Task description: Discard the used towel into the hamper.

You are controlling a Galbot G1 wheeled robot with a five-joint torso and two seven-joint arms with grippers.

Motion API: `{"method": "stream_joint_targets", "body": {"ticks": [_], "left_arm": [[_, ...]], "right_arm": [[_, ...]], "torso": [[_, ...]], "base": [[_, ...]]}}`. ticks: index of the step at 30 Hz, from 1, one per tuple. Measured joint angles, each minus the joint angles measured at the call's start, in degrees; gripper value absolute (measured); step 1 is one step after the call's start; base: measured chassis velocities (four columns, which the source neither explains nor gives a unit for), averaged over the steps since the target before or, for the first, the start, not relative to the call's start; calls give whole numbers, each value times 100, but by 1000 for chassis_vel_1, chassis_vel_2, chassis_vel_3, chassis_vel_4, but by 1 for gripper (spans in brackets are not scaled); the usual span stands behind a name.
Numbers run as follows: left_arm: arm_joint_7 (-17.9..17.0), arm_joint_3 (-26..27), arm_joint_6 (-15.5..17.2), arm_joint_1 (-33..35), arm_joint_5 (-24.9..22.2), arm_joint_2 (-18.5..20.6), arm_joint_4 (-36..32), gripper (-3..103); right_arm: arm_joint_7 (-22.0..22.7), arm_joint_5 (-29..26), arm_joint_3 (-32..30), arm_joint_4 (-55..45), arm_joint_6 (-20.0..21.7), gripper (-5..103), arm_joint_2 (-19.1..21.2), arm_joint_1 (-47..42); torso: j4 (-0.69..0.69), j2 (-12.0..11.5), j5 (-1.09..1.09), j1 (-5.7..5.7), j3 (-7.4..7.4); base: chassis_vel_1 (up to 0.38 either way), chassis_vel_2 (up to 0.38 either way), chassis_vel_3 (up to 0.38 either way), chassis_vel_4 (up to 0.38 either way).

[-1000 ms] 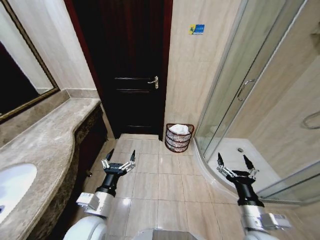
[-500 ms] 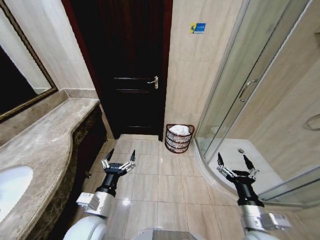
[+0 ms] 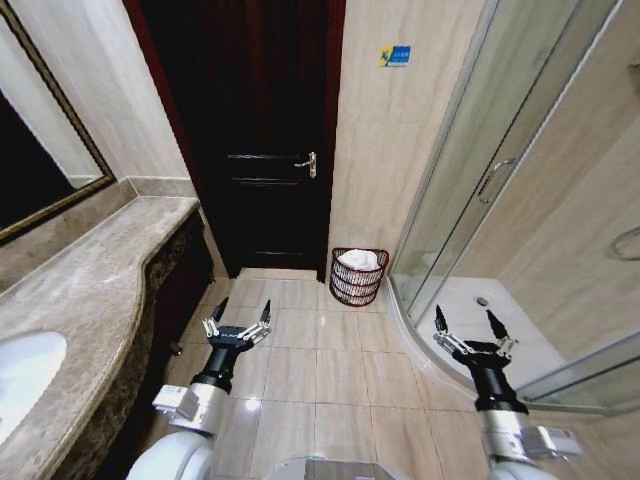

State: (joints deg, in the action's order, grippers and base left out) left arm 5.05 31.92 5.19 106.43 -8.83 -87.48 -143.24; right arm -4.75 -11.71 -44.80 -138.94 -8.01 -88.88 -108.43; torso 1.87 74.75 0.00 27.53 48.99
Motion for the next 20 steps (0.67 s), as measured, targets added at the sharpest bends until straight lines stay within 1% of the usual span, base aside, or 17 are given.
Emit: {"method": "stream_joint_targets", "body": {"ticks": [20], "left_arm": [[0, 0, 0, 0, 0, 0, 0, 100]], "right_arm": [[0, 0, 0, 0, 0, 100, 0, 0]], "torso": [[0, 0, 0, 0, 0]], "base": [[0, 0, 0, 0]]}}
